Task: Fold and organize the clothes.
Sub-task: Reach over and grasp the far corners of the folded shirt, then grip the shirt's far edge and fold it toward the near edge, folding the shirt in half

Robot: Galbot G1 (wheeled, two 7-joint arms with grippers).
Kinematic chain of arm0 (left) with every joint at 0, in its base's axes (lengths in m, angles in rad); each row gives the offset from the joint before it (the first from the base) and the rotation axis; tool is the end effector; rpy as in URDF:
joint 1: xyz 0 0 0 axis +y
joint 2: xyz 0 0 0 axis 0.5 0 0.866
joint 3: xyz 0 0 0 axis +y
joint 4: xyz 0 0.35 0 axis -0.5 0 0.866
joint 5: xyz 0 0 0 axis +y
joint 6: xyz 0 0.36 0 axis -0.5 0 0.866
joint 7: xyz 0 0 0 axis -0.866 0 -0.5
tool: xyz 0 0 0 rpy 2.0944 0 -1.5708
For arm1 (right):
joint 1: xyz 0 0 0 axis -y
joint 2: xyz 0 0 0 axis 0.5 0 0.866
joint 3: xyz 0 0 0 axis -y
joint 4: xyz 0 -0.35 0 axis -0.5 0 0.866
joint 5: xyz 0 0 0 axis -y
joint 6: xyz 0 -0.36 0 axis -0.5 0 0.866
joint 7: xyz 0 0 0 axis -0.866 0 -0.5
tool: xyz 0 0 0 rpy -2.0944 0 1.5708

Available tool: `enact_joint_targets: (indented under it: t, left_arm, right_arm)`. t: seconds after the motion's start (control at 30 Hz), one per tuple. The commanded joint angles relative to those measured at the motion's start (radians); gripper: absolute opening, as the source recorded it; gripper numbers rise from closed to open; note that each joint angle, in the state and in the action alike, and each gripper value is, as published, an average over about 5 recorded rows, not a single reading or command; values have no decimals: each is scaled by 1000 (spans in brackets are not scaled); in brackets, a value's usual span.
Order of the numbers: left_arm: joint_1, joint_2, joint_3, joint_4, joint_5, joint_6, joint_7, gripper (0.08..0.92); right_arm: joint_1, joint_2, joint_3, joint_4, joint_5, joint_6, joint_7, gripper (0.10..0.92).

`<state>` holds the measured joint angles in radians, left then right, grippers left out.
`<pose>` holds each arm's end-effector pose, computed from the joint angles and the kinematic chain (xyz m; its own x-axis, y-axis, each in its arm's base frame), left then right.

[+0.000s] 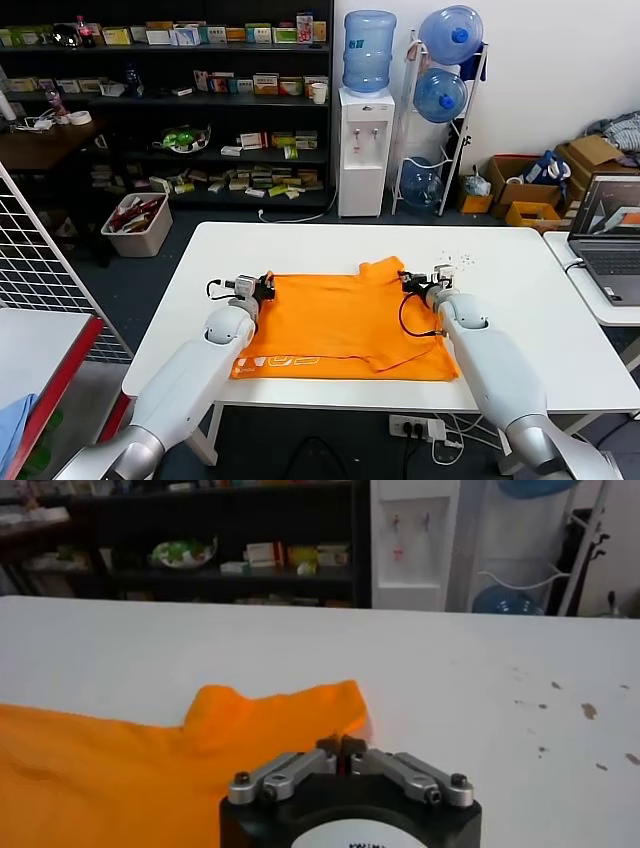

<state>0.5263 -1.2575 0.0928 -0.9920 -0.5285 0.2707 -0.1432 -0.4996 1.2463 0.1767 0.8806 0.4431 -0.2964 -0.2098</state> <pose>0.4989 0.0028 -0.3755 -0.8672 0.1183 0.4838 0.1832 0.9790 0.0891 0.5244 -0.0952 -0.3585 -0.8440 -0.2433 0.4780 -0.2306 0.9692 0.0862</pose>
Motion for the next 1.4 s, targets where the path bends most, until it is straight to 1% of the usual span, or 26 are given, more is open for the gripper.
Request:
enact_joint_targets:
  t: [0.03, 0.13, 0.17, 0.4, 0.6, 0.7, 0.83, 1.0, 1.23, 1.33, 1.4]
  left_arm:
    - [83, 104, -15, -206, -32, -58, -10, 154]
    - [119, 139, -30, -280, -45, -81, -11, 97]
    - [131, 150, -34, -304, -47, -87, -11, 90]
    - [235, 228, -40, -489, -79, -66, -42, 89]
    - [349, 318, -47, -642, -112, 4, -100, 89]
    - [408, 358, -49, -706, -120, 25, -128, 89]
    - [490, 385, -53, -764, -121, 37, -156, 89]
    - [577, 404, -61, -810, -104, 41, -161, 89]
    - [631, 403, -83, -828, -77, 47, -182, 90]
    - [648, 389, -97, -835, -66, 44, -197, 115]
    - [649, 375, -112, -829, -66, 38, -205, 156]
  right_arm:
    - [-94, -62, -3, 254, 62, 10, 80, 127]
    - [-172, -119, -3, 396, 92, -10, 116, 125]
    - [-204, -140, -1, 445, 102, -18, 132, 125]
    - [-438, -274, 38, 744, 140, -93, 223, 125]
    - [-626, -346, 98, 883, 134, -142, 260, 125]
    - [-702, -357, 126, 922, 124, -154, 270, 125]
    - [-769, -355, 151, 954, 106, -168, 279, 125]
    - [-811, -349, 161, 966, 82, -176, 279, 125]
    - [-824, -349, 169, 970, 70, -189, 272, 125]
    - [-822, -348, 172, 971, 68, -187, 276, 161]
    - [-821, -345, 172, 973, 69, -186, 278, 216]
